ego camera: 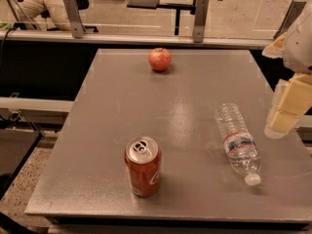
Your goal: Place water bottle upright
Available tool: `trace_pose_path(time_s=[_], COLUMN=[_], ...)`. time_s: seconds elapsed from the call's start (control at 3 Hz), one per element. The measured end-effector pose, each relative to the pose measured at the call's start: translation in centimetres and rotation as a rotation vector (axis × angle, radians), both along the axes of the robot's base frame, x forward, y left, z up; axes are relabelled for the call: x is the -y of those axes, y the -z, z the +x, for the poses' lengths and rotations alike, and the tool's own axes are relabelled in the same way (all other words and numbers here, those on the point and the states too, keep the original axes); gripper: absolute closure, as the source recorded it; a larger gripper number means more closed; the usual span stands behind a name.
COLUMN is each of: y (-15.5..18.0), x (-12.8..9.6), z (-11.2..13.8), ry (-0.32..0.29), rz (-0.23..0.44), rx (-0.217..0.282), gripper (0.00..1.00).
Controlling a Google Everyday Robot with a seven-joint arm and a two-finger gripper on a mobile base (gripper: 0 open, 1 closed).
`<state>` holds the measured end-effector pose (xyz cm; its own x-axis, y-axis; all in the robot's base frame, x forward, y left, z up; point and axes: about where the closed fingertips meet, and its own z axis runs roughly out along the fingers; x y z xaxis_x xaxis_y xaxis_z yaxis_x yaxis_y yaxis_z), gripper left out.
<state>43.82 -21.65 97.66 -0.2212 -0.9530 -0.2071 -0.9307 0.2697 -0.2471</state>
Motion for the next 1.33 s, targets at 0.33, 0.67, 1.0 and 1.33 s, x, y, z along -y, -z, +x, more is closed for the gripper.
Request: trace_pose_path(time_s=[0.33, 0.67, 1.0, 1.33], y=[0.0, 0.4, 1.3, 2.3], x=[0.0, -0.9, -2.1, -3.3], z=[0.0, 0.4, 0.8, 0.7], ry=[-0.001, -0.06, -0.193, -0.377], rz=[0.0, 0.03, 0.09, 0.127], rx=[0.002, 0.023, 0.038, 0.031], gripper=[0.0, 0.0, 0.0, 0.0])
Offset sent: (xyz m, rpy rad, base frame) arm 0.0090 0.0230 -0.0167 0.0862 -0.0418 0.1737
